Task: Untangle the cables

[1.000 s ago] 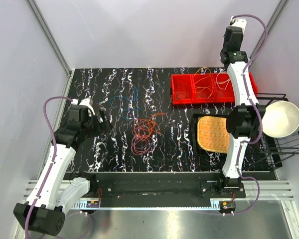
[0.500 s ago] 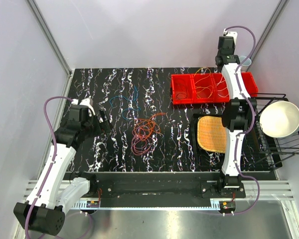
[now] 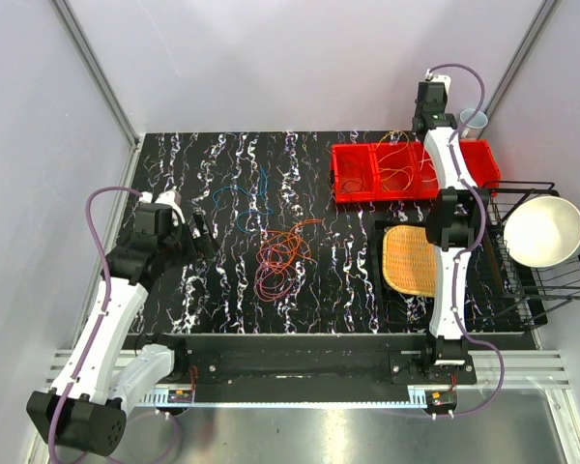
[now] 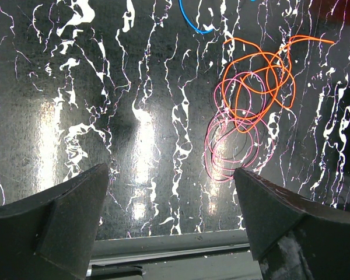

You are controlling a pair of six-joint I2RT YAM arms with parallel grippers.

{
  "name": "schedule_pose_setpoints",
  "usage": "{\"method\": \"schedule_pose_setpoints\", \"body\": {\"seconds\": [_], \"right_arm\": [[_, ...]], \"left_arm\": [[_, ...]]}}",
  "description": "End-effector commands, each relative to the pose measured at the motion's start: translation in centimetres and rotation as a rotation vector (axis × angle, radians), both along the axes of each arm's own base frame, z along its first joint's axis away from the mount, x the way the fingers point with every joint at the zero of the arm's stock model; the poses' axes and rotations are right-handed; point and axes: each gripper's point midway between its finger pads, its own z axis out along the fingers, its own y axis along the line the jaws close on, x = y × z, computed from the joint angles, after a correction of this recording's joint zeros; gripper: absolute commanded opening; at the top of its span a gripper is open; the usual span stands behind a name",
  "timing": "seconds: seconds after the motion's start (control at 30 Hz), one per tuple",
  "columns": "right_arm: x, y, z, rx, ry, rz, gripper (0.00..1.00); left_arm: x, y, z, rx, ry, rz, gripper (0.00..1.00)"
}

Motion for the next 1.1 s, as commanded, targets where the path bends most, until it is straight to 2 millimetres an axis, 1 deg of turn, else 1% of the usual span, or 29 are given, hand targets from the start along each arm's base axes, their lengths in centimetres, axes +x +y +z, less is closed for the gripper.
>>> {"method": "schedule_pose_setpoints", "body": {"seconds": [0.0, 0.1, 0.2, 0.37, 0.4, 0.43, 0.5, 0.53, 0.6, 0.67, 0.73, 0.8, 0.83, 0.9, 0.93, 0.97, 1.0, 1.07], "right_arm": [[0.4, -1.0, 0.0, 0.063, -0.020, -0.010, 0.00], [0.0, -1.2, -1.4, 0.066, 0.010, -0.025, 0.00], [-0.3, -1.2, -2.2, 0.068, 0.027, -0.032, 0.00], [-1.0, -1.2, -2.4, 0.073, 0.052, -0.040, 0.00], [-1.4, -1.2, -3.0, 0.078, 0.068, -0.043, 0.00], [-1.6, -1.2, -2.8, 0.079, 0.070, -0.047, 0.00], [-2.1, -1.0, -3.6, 0.089, 0.093, -0.046, 0.00], [-2.2, -1.0, -3.8, 0.091, 0.099, -0.046, 0.00], [-2.4, -0.9, -4.0, 0.099, 0.110, -0.044, 0.00], [-2.5, -0.8, -3.8, 0.106, 0.111, -0.044, 0.00], [-2.6, -0.3, -2.7, 0.123, 0.099, -0.023, 0.01], [-2.5, 0.3, -1.6, 0.152, 0.078, -0.006, 0.07], [-2.5, 0.5, -0.5, 0.162, 0.059, 0.001, 0.18], [-2.4, 1.1, 0.9, 0.189, 0.032, 0.025, 0.29], [-2.5, 1.3, 2.0, 0.200, 0.010, 0.034, 0.35], [-2.4, 1.5, 2.7, 0.212, -0.003, 0.039, 0.48], [-2.6, 1.9, 3.5, 0.221, -0.013, 0.054, 0.54], [-2.6, 2.1, 4.5, 0.237, -0.031, 0.052, 0.60]], "left_arm": [[1.1, 0.0, 0.7, -0.006, -0.047, 0.010, 0.91], [1.2, 0.1, 0.8, -0.012, -0.049, 0.013, 0.91], [1.2, 0.1, 0.8, -0.015, -0.055, 0.012, 0.91], [1.2, 0.1, 1.0, -0.021, -0.061, 0.010, 0.91], [1.3, 0.2, 1.0, -0.023, -0.062, 0.013, 0.91], [1.3, 0.2, 1.0, -0.023, -0.062, 0.013, 0.91], [1.2, 0.2, 1.1, -0.025, -0.065, 0.011, 0.91], [1.3, 0.2, 1.1, -0.025, -0.067, 0.011, 0.91], [1.3, 0.2, 1.2, -0.026, -0.069, 0.011, 0.91], [1.3, 0.2, 1.1, -0.027, -0.068, 0.012, 0.91], [1.2, 0.2, 1.1, -0.027, -0.068, 0.012, 0.91], [1.2, 0.3, 1.3, -0.025, -0.074, 0.013, 0.91], [1.2, 0.3, 1.3, -0.025, -0.074, 0.016, 0.91], [1.2, 0.3, 1.3, -0.027, -0.074, 0.016, 0.91], [1.3, 0.3, 1.2, -0.026, -0.073, 0.016, 0.91], [1.3, 0.4, 1.2, -0.026, -0.072, 0.018, 0.91], [1.3, 0.3, 1.2, -0.028, -0.072, 0.017, 0.91], [1.3, 0.4, 1.2, -0.026, -0.072, 0.018, 0.91]]}}
